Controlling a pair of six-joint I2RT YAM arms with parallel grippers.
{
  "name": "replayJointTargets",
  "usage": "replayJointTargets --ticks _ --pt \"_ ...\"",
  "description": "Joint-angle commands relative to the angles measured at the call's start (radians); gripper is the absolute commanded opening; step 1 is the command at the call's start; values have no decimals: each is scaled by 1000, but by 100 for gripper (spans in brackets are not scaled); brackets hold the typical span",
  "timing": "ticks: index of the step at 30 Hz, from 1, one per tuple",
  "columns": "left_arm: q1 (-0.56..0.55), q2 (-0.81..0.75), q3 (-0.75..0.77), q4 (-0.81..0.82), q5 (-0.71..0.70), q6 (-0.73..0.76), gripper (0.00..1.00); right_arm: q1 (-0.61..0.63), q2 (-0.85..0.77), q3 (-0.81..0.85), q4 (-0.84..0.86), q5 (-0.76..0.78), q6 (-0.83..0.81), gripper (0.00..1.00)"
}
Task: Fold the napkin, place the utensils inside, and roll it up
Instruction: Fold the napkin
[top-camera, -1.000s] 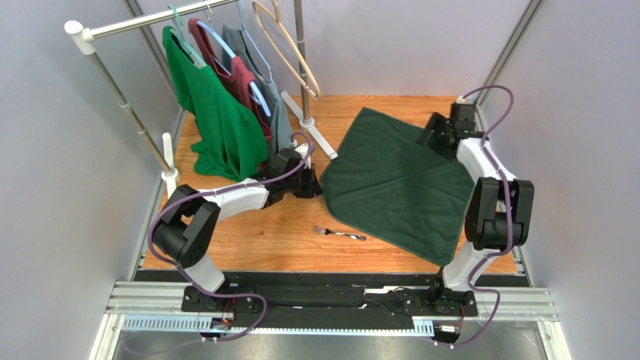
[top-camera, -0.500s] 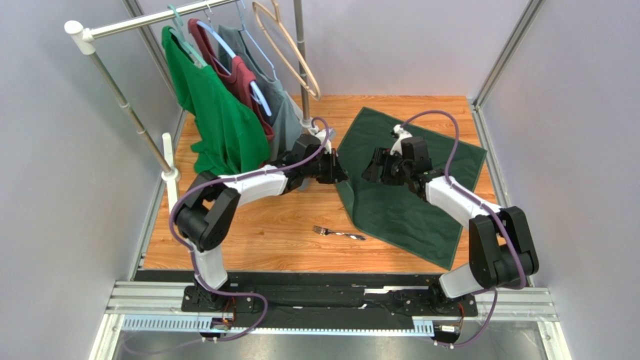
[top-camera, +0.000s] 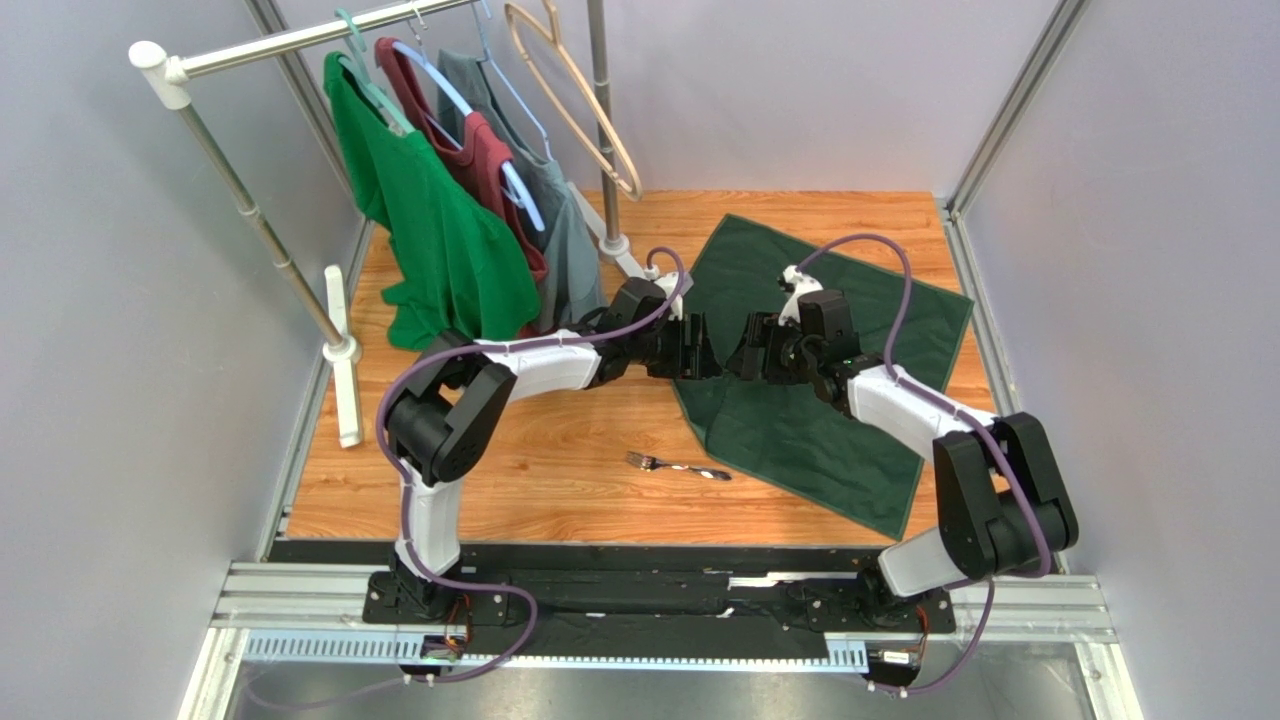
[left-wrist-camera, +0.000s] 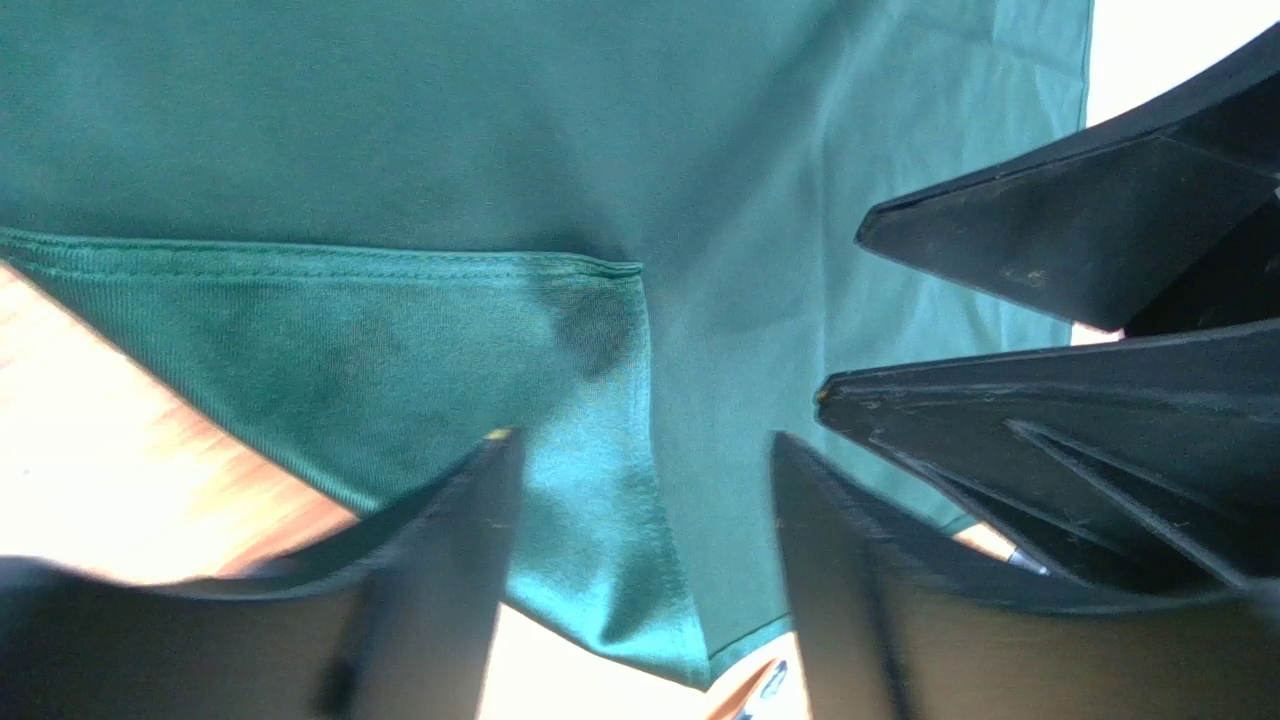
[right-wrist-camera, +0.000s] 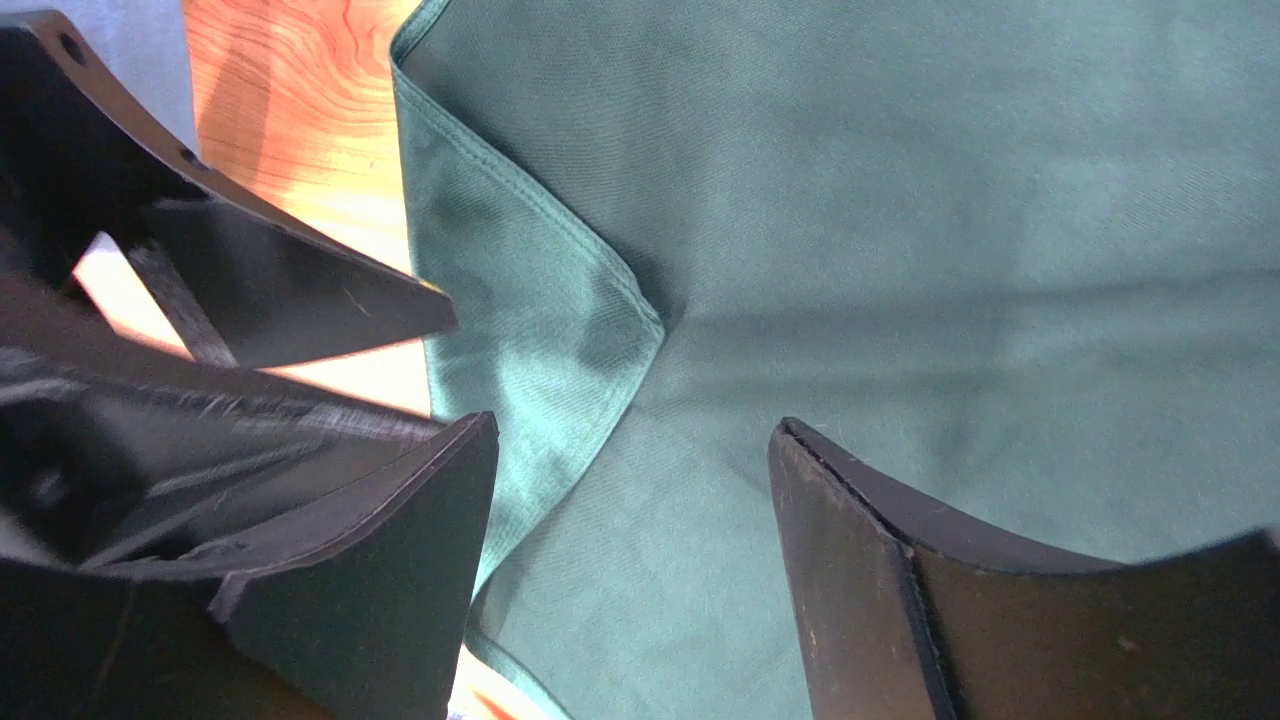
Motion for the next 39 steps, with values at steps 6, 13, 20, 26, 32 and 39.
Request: replayJointTargets --ticks 6,13,20,26,32,39 --pt "-2 -183 -79 0 -99 24 77 -3 108 51 71 -46 17 70" --pt "-2 -282 -197 -9 -145 70 70 -1 185 115 90 -89 1 65" --pt "-2 -348 -252 -33 -163 80 70 -1 262 186 60 -114 -35 59" --pt "-2 -377 -271 -35 -165 86 69 5 302 201 58 -129 -42 55" --pt "0 -398 -280 -55 -171 102 68 13 316 208 24 -131 -55 52" --pt "3 -421 -295 -70 -183 113 67 25 326 209 14 -129 -64 50"
